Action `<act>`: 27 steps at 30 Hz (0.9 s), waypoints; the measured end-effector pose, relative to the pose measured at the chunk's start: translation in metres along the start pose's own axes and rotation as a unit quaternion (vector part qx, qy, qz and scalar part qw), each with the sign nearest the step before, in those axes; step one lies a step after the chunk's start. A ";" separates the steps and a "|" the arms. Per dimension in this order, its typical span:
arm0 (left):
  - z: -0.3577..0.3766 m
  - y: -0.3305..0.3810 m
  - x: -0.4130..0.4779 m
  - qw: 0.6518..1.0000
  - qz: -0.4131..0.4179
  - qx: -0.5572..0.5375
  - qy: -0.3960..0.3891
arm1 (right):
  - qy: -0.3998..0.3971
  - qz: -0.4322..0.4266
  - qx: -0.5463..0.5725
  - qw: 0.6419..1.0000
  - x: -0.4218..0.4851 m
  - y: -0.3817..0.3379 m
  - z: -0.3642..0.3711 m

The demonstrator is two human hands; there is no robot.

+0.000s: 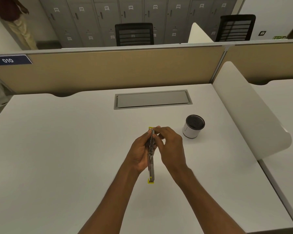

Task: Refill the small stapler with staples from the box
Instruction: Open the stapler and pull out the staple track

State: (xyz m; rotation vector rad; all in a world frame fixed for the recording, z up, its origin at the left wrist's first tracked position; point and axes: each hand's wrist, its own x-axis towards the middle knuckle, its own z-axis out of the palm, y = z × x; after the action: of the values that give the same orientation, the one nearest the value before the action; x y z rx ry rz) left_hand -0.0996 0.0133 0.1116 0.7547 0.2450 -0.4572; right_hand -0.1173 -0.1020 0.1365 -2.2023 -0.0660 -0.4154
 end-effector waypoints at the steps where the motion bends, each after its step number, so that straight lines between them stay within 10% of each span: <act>1: 0.000 -0.002 0.001 1.000 0.004 0.001 -0.002 | -0.001 0.003 -0.001 1.000 0.000 0.000 0.000; 27: -0.013 -0.001 0.019 0.999 0.008 0.028 0.014 | -0.073 0.230 0.197 0.950 -0.004 0.003 0.007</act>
State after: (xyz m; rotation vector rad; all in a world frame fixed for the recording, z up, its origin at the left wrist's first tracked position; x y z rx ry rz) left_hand -0.0843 0.0166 0.0947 0.8173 0.2531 -0.4404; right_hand -0.1185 -0.0976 0.1289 -1.7740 0.2615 0.0251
